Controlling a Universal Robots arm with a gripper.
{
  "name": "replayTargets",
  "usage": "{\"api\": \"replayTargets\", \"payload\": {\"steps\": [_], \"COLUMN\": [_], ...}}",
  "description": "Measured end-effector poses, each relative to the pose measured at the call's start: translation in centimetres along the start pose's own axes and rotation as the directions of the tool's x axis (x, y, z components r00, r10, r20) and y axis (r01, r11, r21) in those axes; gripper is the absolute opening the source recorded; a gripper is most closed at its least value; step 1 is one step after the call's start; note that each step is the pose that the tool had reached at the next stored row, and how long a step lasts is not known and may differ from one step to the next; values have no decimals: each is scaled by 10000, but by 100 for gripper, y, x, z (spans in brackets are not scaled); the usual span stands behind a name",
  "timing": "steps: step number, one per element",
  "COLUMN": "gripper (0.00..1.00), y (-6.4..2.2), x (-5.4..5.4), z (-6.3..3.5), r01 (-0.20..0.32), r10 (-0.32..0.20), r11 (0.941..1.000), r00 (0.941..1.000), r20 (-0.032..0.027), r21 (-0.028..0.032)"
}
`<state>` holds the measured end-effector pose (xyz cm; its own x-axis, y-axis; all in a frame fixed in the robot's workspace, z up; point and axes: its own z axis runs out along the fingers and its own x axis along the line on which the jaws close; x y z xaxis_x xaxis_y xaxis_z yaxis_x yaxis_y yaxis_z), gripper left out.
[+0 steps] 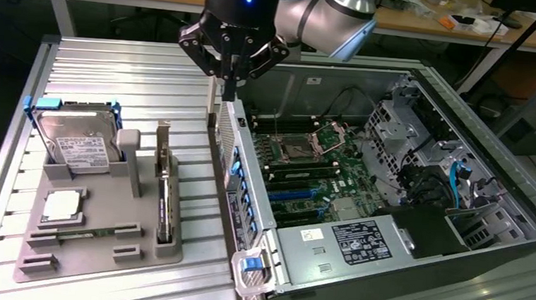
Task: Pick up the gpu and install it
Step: 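Reach for the gpu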
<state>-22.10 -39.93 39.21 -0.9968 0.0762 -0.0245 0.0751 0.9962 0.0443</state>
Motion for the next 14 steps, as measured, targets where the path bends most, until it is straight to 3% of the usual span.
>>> {"api": "replayTargets", "payload": {"steps": [14], "gripper": [11], "y": [-6], "x": [31], "z": [0], "r01": [-1], "r10": [1], "r11": [10000], "r00": [10000], "r20": [0], "r21": [-1]}}
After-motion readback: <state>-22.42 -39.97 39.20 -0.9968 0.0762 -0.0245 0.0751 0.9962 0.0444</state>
